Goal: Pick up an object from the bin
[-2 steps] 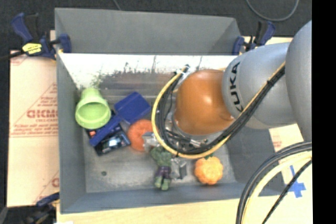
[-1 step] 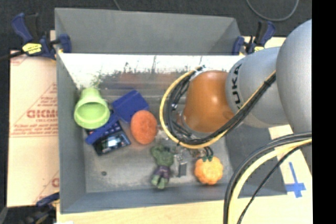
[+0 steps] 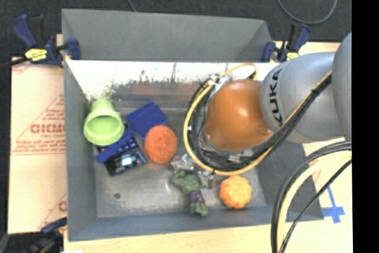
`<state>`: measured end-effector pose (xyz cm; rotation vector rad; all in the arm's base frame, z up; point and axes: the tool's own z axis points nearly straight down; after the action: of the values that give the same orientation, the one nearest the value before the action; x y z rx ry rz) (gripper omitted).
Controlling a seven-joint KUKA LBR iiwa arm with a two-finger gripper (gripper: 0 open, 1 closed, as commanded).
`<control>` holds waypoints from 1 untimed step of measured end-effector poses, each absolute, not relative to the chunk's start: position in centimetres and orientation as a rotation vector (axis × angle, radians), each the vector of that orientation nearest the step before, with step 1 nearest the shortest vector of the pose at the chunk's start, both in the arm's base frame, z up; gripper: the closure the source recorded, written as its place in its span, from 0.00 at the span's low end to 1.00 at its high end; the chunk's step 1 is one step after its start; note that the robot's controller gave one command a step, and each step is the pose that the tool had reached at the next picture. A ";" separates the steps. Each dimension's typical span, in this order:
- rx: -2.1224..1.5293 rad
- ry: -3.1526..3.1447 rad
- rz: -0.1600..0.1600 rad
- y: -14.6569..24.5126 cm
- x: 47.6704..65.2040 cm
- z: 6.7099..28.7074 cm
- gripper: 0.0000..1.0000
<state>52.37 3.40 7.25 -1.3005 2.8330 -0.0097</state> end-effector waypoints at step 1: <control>-1.300 2.834 -0.010 3.4 52.4 7.3 1.00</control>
Offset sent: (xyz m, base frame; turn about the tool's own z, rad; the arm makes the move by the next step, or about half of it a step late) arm 0.0000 -0.0002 0.0628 0.0006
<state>52.37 3.40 7.25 -1.2995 2.8336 -0.0095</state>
